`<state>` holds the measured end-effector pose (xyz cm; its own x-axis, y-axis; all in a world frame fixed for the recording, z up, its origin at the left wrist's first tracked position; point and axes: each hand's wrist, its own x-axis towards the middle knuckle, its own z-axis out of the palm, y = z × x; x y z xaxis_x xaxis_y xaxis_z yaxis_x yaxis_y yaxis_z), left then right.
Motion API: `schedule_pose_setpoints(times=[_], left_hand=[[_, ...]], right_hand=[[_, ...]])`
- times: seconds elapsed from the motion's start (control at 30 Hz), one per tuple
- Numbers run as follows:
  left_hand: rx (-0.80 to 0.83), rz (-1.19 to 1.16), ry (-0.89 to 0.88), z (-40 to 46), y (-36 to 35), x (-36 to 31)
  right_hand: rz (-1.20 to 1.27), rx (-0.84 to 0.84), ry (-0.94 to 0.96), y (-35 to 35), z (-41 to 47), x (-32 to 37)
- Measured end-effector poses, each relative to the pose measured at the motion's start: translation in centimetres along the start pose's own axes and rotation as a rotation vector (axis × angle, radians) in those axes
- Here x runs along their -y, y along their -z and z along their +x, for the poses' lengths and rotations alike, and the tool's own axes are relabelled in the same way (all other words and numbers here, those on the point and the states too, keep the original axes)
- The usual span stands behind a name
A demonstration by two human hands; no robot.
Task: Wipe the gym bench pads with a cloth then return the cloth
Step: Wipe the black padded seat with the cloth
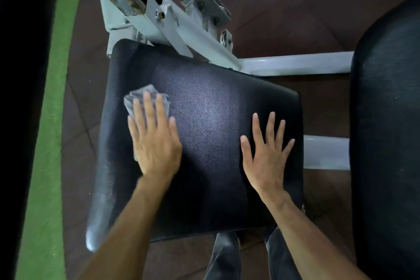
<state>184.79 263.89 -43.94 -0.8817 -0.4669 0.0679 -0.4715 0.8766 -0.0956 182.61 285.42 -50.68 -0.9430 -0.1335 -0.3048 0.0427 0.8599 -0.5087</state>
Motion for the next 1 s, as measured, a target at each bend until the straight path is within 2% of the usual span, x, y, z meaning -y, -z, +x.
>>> schedule_pose_setpoints(times=[0.1, 0.2, 0.23, 0.37, 0.43, 0.6, 0.77, 0.87, 1.0], left_hand=[[0.018, 0.006, -0.099, -0.3, -0.9, -2.1], [0.041, -0.001, -0.227, 4.5, -0.8, -1.4], [0.042, -0.008, -0.214, 6.7, -0.6, -0.5], [0.025, -0.176, 0.185, 13.3, 1.0, 3.0], [0.002, -0.215, 0.254, 12.3, 1.0, 3.4], [-0.032, -0.019, 0.038, 4.3, -0.1, 0.6], [0.017, -0.056, -0.133, 10.1, -0.6, -2.2], [0.009, -0.096, -0.087, 14.0, -0.2, -1.4], [-0.013, -0.089, -0.018, 11.1, 0.0, 0.5]], right_hand=[[-0.015, 0.002, 0.032, -0.2, 0.0, 0.7], [-0.019, -0.01, 0.045, -0.5, 0.4, 1.8], [-0.017, -0.014, 0.041, -0.5, 0.7, 2.1], [-0.029, -0.022, 0.099, -0.4, 2.5, 3.5], [-0.03, -0.02, 0.108, -0.4, 2.9, 4.0], [-0.026, -0.026, 0.095, -0.9, 2.4, 4.7], [-0.047, -0.034, 0.094, -1.2, 2.4, 5.0], [-0.052, -0.03, 0.104, -1.1, 2.4, 4.8], [-0.046, -0.023, 0.149, -0.7, 2.3, 3.6]])
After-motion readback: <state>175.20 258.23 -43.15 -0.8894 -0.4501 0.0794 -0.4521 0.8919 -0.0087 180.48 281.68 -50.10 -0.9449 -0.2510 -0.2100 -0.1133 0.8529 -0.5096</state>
